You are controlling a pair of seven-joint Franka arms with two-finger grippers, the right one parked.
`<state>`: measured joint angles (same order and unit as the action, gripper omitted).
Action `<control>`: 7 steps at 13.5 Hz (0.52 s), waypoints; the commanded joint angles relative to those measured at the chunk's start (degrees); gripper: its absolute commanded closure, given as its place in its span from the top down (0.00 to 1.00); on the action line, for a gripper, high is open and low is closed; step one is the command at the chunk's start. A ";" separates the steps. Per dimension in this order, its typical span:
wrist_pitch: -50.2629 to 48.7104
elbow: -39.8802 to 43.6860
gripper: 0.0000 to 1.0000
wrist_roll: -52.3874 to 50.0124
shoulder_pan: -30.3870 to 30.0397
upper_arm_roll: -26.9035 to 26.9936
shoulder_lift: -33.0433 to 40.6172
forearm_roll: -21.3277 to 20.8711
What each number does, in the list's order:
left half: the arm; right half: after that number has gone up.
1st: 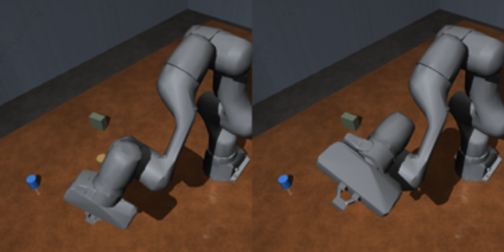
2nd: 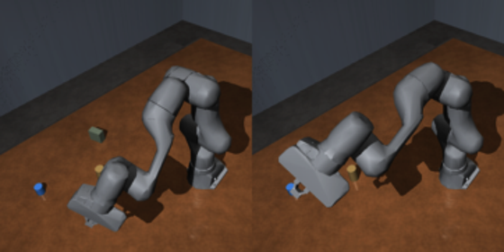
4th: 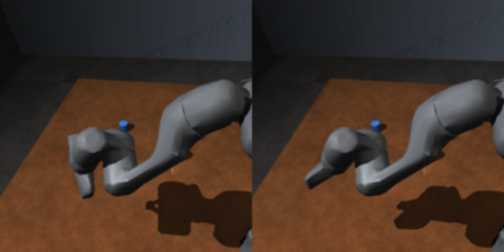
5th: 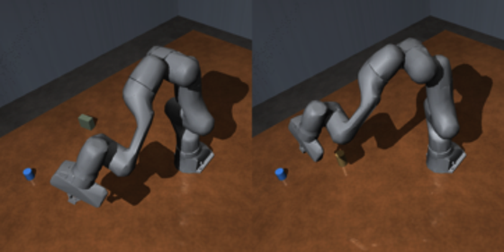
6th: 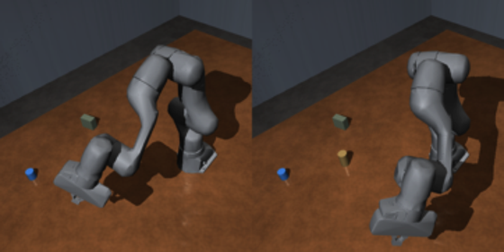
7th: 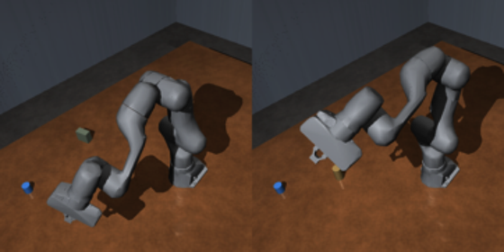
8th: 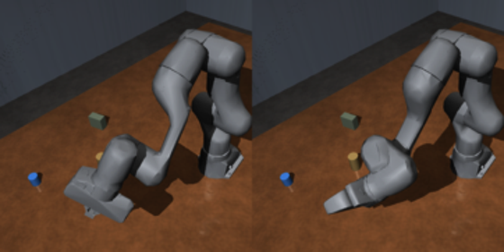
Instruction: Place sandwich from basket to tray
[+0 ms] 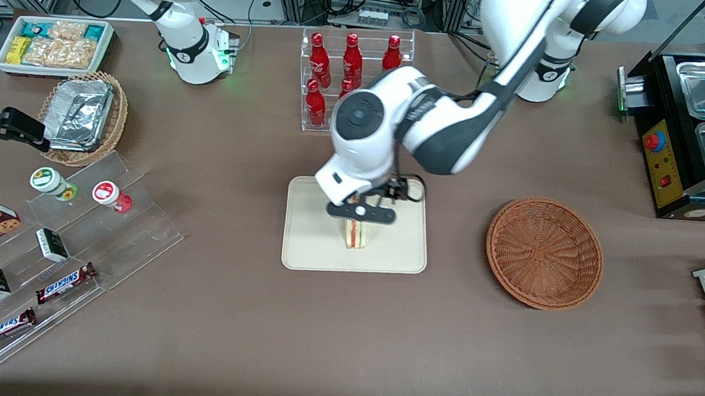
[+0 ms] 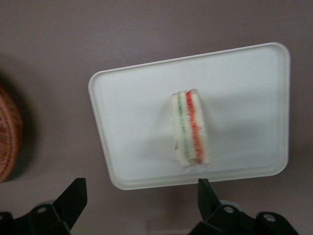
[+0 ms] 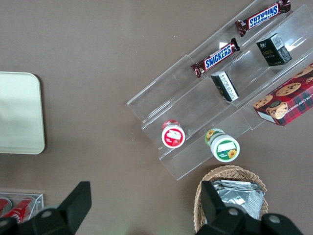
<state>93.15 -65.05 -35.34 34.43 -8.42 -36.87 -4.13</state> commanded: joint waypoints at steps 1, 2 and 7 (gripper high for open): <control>-2.36 -1.40 1.00 3.62 -4.18 -0.02 2.50 1.76; -2.36 -1.40 1.00 3.88 -6.45 -0.11 2.94 1.76; 2.29 -10.52 1.00 5.88 -15.25 -0.20 11.54 1.76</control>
<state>92.86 -68.12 -31.36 21.94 -8.20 -31.50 -3.12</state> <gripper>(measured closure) 0.000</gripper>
